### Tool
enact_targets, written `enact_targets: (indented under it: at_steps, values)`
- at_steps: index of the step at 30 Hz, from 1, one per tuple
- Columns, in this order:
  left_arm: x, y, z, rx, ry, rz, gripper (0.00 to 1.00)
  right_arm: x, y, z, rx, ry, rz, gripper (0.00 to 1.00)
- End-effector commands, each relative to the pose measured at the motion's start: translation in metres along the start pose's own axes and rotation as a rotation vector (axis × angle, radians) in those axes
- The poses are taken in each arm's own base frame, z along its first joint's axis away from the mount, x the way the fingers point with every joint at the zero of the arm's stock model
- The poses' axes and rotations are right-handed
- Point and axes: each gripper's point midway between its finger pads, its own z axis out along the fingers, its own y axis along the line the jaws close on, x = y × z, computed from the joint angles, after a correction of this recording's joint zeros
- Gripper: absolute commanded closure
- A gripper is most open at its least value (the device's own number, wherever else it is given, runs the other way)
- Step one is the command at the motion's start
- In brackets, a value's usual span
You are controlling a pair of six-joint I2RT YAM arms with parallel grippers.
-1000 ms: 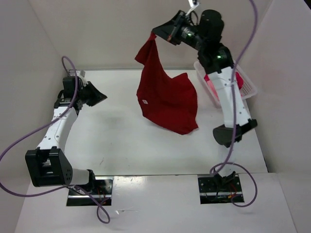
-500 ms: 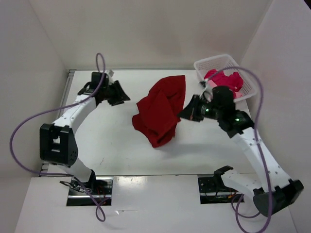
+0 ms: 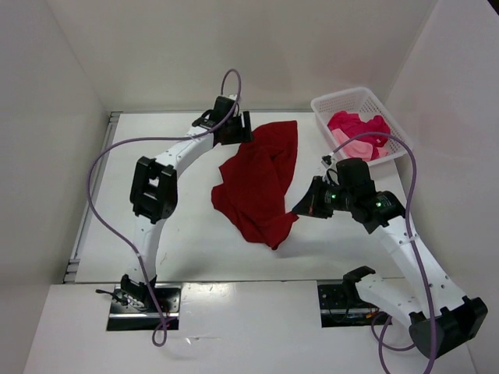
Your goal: Fold and stack the t-shirts
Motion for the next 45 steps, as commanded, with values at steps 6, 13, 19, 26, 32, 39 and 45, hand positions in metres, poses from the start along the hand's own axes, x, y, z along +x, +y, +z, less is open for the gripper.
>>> enact_targets:
  at_steps: [6, 13, 19, 26, 32, 39, 45]
  values:
    - [0.015, 0.084, 0.051, -0.123, 0.094, -0.069, 0.23, 0.001, -0.009, -0.001, 0.038, -0.023, 0.045, 0.94]
    - [0.042, 0.065, 0.083, 0.036, 0.175, -0.136, 0.23, 0.001, -0.007, 0.005, 0.022, -0.018, 0.075, 0.94]
    - [0.08, 0.032, 0.103, 0.058, 0.254, -0.069, 0.31, -0.004, -0.01, 0.01, 0.038, -0.031, 0.084, 0.94]
    - [0.063, 0.033, 0.105, 0.015, 0.172, -0.149, 0.83, -0.013, -0.007, 0.009, 0.041, -0.058, 0.076, 0.94]
    - [-0.054, 0.056, 0.018, -0.007, -0.074, -0.183, 0.96, -0.04, -0.004, 0.013, 0.07, -0.119, 0.015, 0.94]
    - [-0.114, 0.131, -0.128, -0.148, -0.256, -0.207, 1.0, -0.159, 0.058, -0.039, 0.016, -0.412, -0.118, 0.95]
    - [-0.104, 0.156, -0.213, -0.236, -0.276, -0.194, 0.91, -0.233, 0.131, -0.118, -0.053, -0.703, -0.23, 0.95]
